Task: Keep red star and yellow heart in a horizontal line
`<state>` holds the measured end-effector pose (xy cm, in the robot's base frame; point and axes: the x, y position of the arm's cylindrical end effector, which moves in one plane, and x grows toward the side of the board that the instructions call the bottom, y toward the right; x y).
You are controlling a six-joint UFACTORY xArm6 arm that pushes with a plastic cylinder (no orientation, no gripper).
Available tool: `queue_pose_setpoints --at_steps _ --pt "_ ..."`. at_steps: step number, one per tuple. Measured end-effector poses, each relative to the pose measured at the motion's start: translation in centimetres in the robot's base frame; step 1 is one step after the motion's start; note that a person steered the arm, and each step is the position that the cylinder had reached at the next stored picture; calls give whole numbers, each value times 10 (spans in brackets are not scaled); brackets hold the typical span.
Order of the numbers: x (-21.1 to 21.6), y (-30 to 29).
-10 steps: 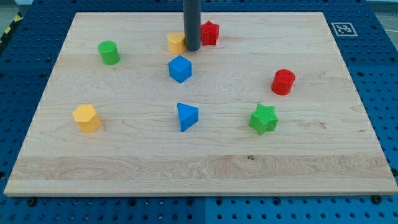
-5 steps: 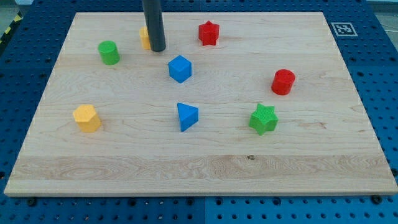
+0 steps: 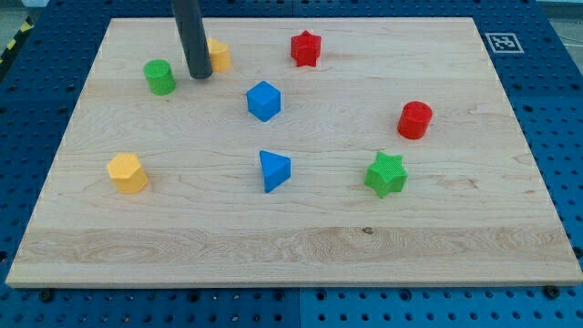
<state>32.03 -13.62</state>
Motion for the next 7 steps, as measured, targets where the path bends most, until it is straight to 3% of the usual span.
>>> queue_pose_setpoints --at_steps 7 --pt "-11 -7"
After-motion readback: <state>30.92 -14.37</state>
